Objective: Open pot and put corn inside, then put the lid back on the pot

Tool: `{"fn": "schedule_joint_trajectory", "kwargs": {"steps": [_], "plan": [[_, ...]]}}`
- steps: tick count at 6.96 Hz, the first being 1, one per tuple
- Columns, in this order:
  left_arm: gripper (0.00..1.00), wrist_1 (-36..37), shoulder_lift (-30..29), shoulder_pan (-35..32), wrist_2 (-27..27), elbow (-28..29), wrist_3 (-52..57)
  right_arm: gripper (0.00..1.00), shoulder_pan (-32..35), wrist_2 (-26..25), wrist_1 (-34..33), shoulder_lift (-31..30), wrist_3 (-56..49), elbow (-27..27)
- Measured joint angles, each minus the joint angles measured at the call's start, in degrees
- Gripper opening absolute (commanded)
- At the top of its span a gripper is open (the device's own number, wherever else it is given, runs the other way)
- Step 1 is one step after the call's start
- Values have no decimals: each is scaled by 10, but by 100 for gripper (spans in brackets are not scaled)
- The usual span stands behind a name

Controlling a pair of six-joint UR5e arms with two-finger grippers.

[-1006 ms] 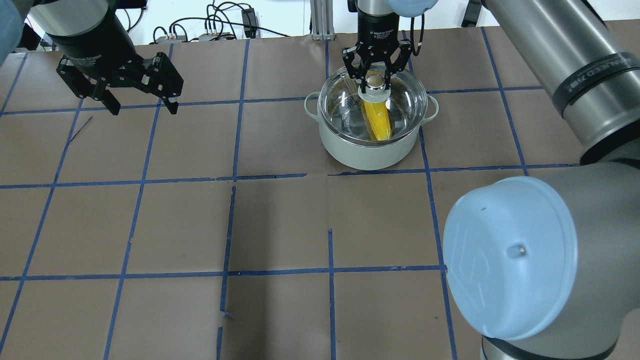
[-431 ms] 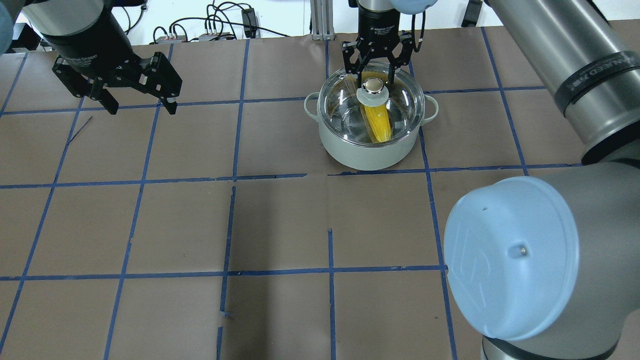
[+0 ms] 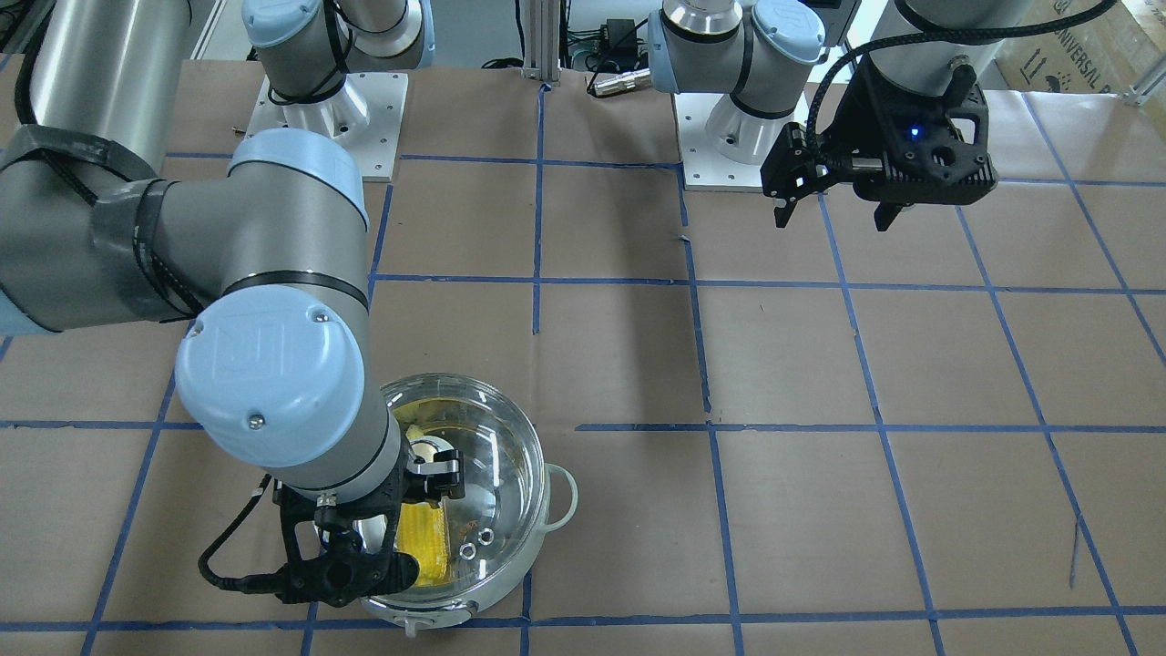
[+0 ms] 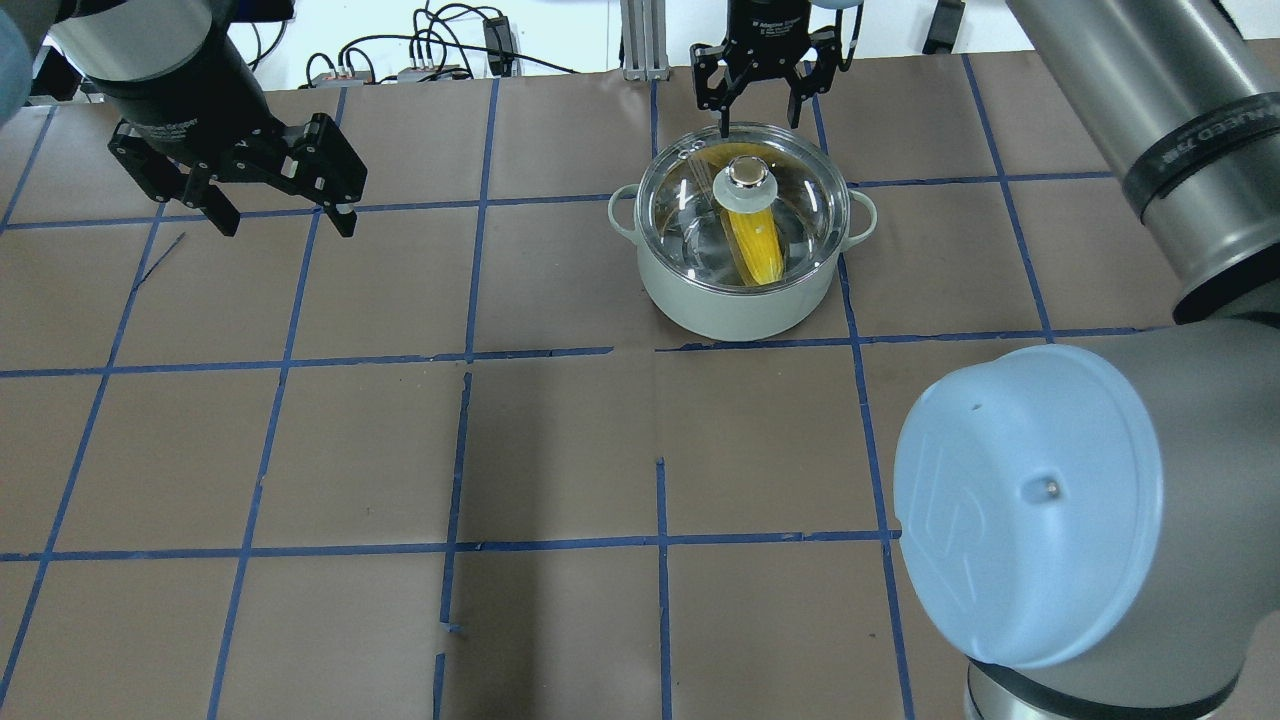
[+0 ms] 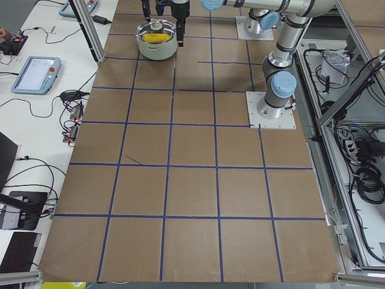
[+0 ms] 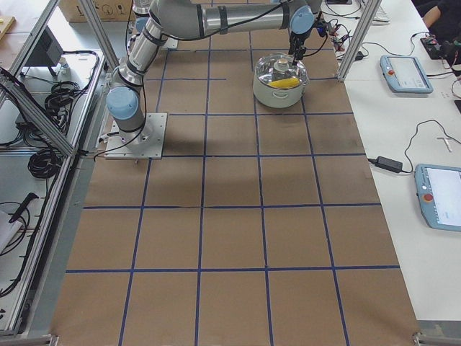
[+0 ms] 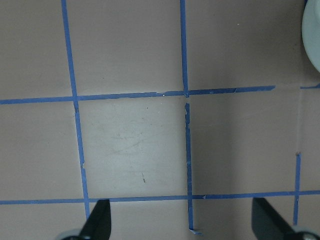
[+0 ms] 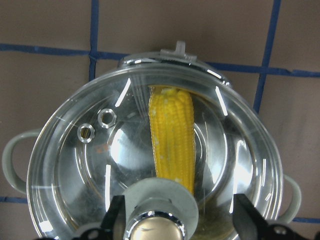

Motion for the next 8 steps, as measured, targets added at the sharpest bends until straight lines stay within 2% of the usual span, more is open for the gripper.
{"fn": "schedule_joint_trajectory", "kwargs": {"steps": [2, 5, 6, 8], "plan": [[100, 0, 0, -1, -1, 0, -1, 87, -3, -10, 20, -28, -2, -37], [100, 1, -2, -1, 0, 1, -5, 87, -18, -24, 110, -110, -19, -36], [100, 1, -1, -1, 0, 0, -6, 87, -47, -20, 147, -156, -37, -8], [100, 2, -3, -1, 0, 1, -6, 87, -100, -5, 177, -274, -65, 113]]}}
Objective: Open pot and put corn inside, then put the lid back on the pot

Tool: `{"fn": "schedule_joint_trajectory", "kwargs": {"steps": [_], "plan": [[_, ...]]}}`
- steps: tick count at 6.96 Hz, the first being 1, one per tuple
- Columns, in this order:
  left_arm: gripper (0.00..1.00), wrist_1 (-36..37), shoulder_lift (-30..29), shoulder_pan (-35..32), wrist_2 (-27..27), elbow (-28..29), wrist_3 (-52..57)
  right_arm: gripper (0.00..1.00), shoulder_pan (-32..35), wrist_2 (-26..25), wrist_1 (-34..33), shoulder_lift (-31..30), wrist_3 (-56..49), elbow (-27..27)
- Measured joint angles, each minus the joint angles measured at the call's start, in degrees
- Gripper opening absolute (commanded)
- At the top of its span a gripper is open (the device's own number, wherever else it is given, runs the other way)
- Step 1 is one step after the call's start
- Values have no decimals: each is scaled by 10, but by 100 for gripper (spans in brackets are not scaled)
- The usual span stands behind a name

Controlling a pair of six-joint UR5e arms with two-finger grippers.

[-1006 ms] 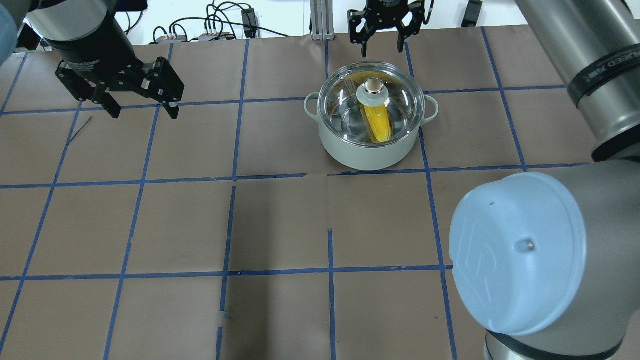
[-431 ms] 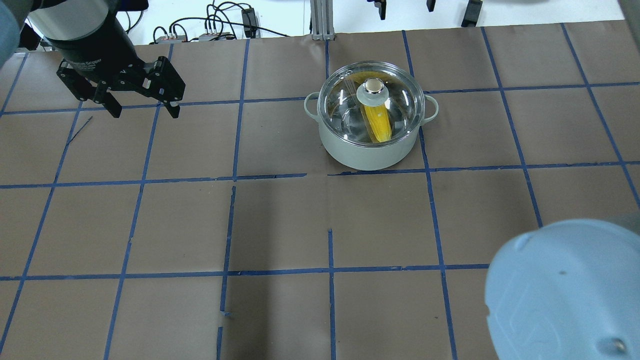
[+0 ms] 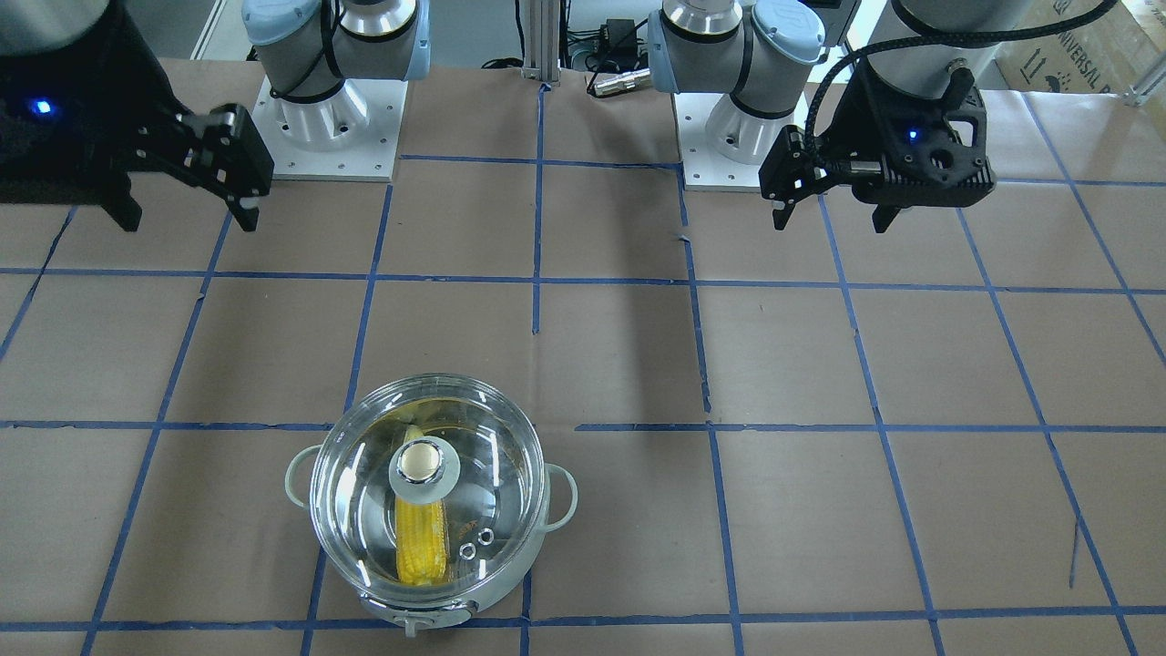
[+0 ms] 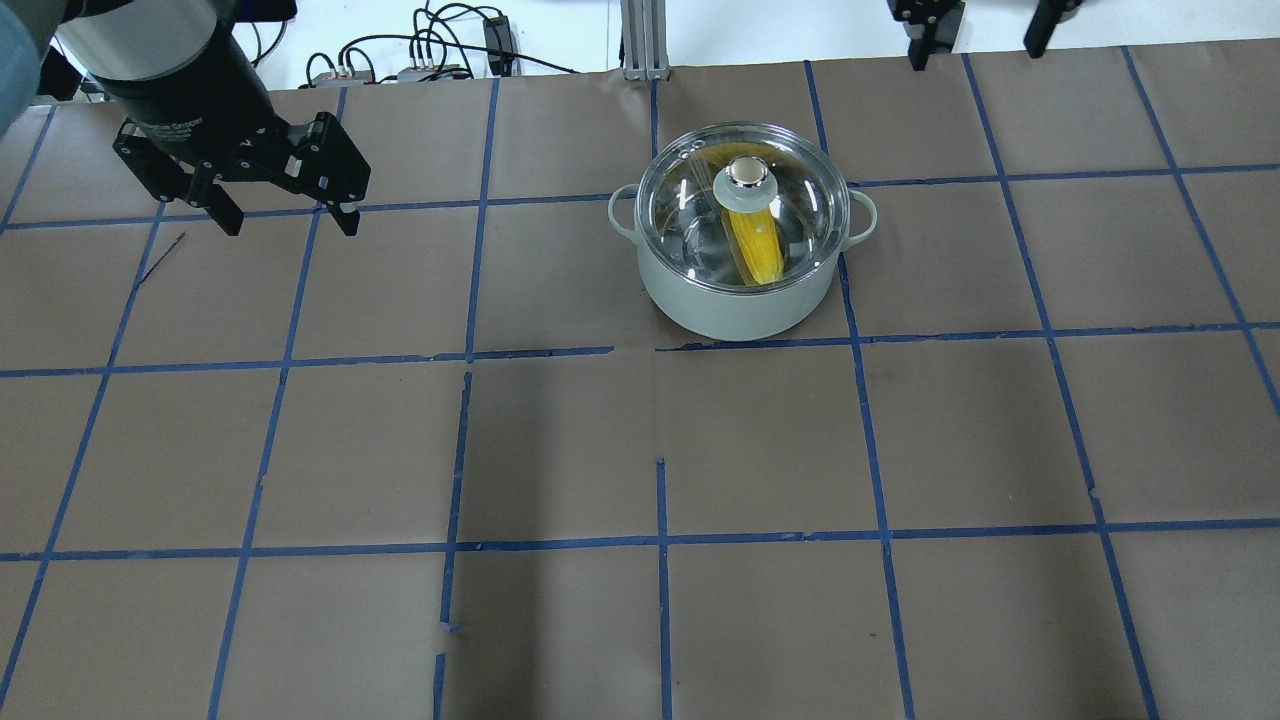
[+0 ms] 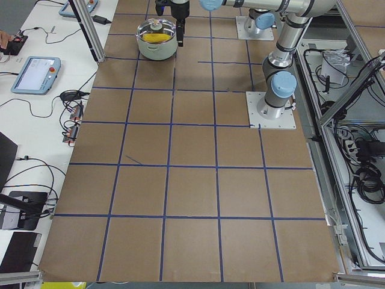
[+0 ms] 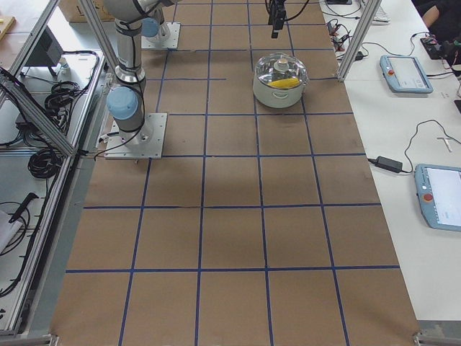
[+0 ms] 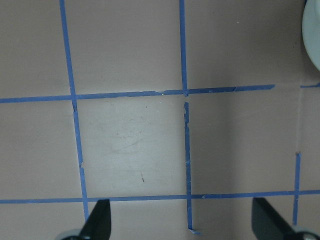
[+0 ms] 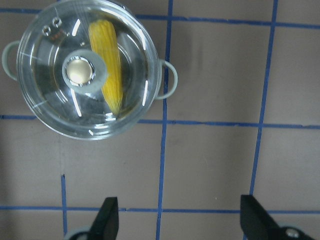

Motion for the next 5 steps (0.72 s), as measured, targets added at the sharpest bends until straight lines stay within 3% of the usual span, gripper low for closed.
{"fn": "schedule_joint_trajectory", "kwargs": {"steps": [2, 5], "plan": [[100, 0, -2, 0, 0, 1, -2, 87, -32, 7, -12, -93, -17, 115], [100, 4, 1, 0, 0, 0, 0, 87, -38, 7, -62, -141, -21, 196]]}}
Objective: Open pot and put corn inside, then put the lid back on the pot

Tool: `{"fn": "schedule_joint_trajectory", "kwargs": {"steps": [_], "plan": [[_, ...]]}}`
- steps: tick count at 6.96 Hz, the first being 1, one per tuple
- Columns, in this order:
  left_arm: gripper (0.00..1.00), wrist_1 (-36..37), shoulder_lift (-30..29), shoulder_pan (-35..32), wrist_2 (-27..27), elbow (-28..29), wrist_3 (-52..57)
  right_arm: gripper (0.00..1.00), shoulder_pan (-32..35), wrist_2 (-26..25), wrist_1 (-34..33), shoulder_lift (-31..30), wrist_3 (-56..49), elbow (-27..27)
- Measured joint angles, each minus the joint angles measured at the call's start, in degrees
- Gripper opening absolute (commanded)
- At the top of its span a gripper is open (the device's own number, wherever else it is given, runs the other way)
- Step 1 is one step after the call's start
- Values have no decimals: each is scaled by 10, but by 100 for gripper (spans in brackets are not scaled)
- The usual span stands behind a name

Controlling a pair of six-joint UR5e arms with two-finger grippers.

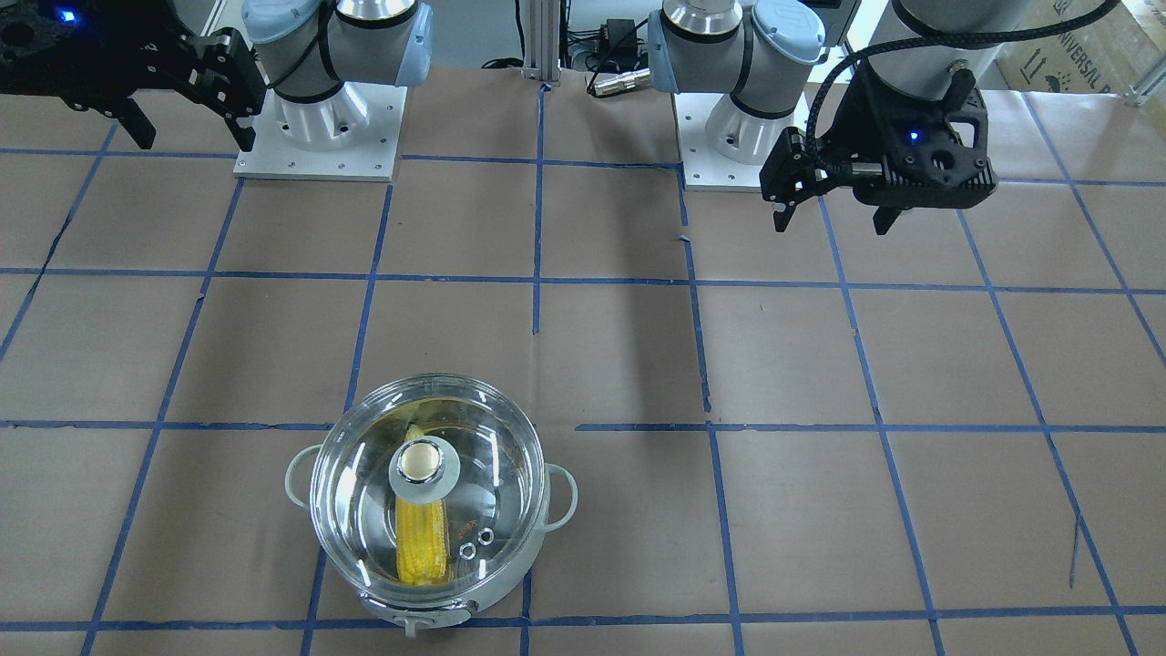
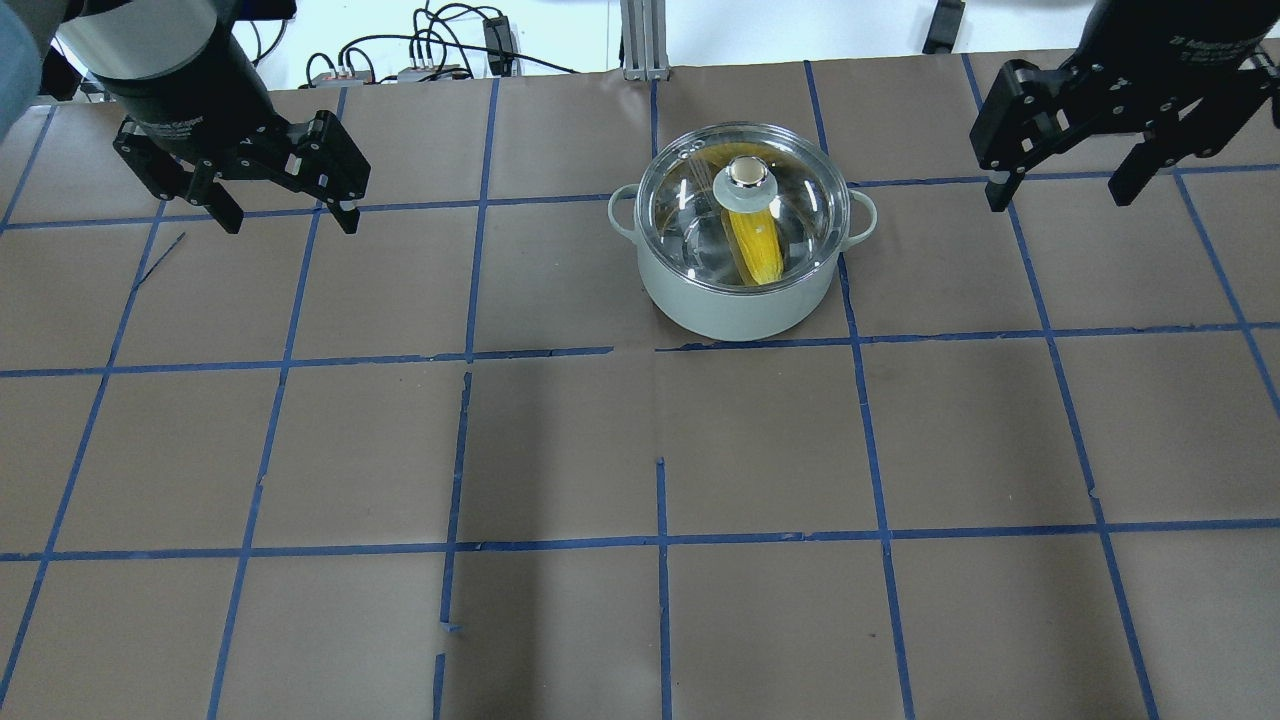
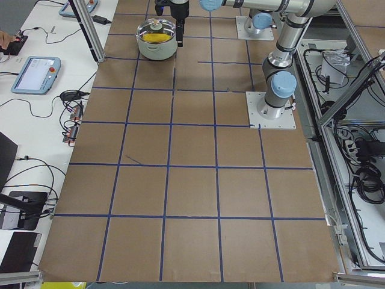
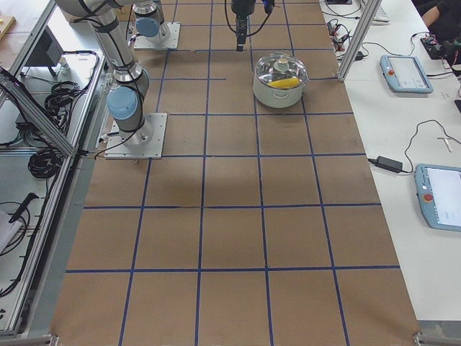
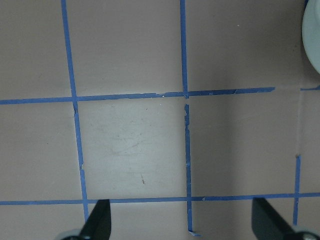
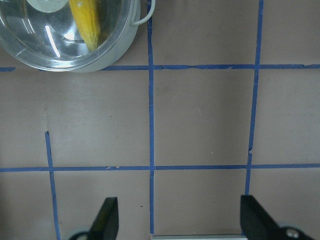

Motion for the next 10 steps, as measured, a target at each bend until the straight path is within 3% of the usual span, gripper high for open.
{"fn": "schedule_joint_trajectory", "kwargs": {"steps": [4, 10], "plan": [[100, -3, -10, 1, 0, 10, -3, 87, 0, 1, -62, -16, 1, 62], [100, -1, -13, 2, 0, 10, -4, 87, 5, -3, -74, -15, 1, 69]]}}
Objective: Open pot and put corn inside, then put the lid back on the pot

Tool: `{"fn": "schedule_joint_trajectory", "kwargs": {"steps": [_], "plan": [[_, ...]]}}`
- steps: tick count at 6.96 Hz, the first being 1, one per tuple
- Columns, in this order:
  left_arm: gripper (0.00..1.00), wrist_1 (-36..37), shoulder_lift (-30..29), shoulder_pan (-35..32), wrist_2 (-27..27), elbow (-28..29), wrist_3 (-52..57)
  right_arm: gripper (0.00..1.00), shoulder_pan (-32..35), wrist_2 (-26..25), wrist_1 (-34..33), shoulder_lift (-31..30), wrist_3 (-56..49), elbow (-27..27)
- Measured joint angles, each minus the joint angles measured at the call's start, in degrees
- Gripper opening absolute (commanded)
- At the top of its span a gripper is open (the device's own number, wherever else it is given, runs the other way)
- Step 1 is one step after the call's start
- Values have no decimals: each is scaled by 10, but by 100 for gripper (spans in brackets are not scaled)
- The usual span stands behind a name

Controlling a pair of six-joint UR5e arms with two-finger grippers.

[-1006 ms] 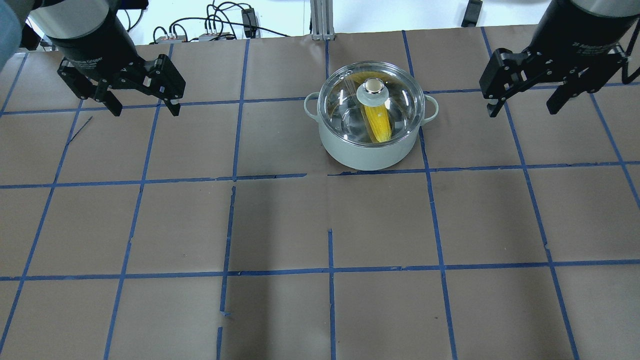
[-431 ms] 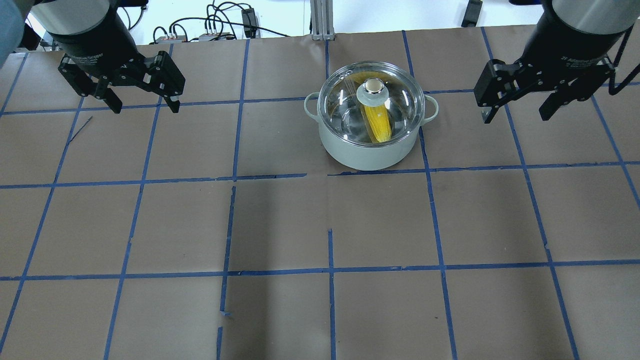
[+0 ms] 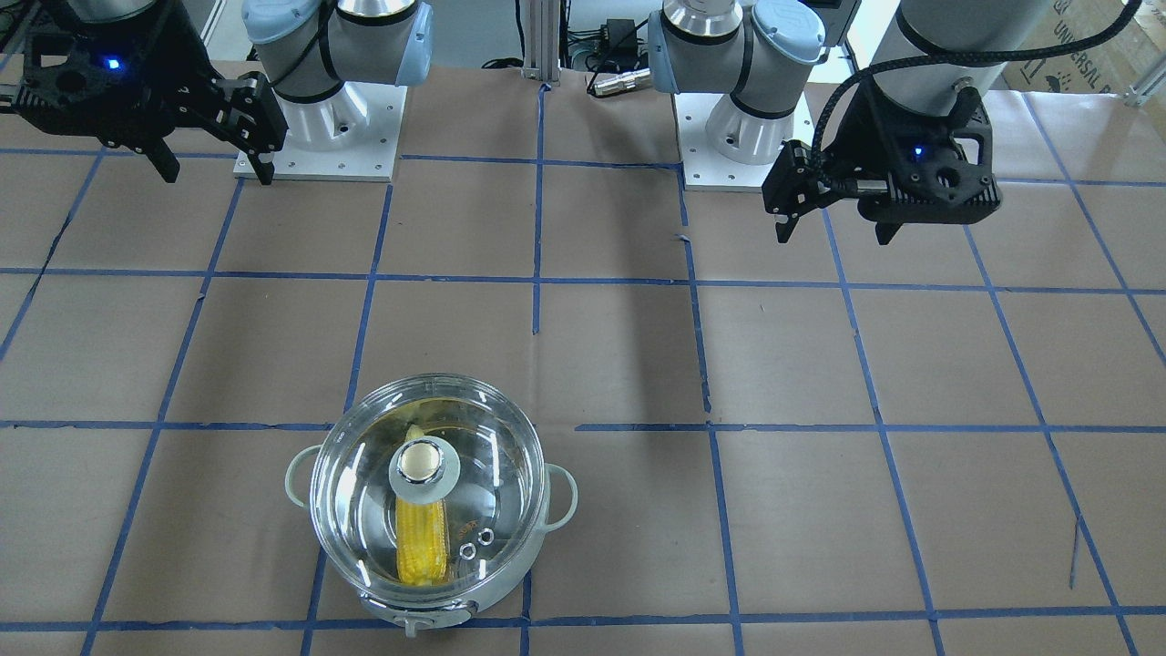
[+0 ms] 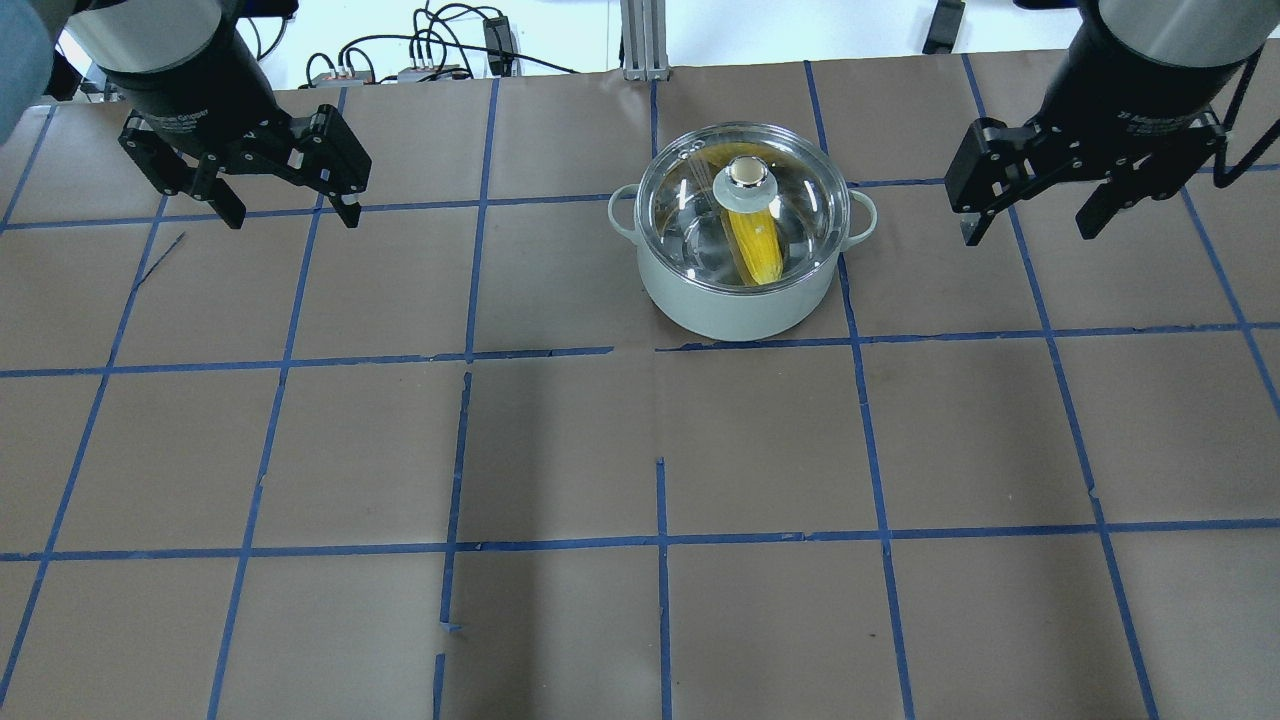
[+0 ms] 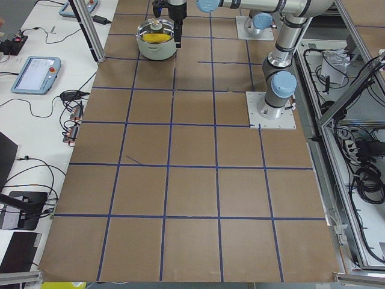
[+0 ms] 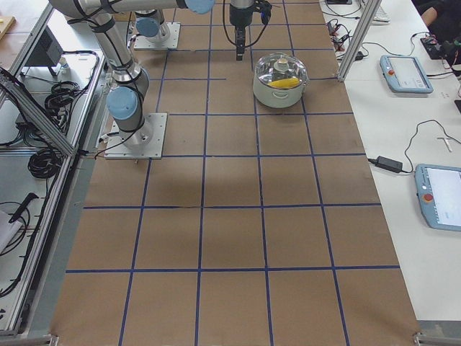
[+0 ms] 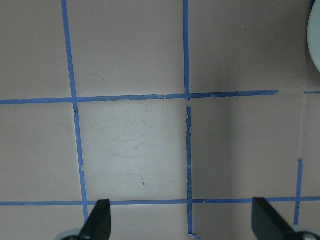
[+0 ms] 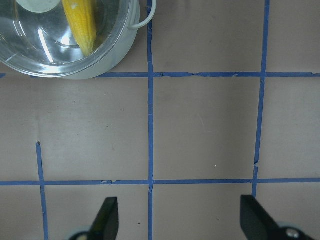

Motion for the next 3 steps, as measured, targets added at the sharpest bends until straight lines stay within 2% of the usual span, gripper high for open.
{"fn": "schedule_joint_trajectory", "kwargs": {"steps": [3], "plan": [[100, -1, 1, 0, -1, 1, 0, 87, 0, -2, 0, -1, -1, 1]]}}
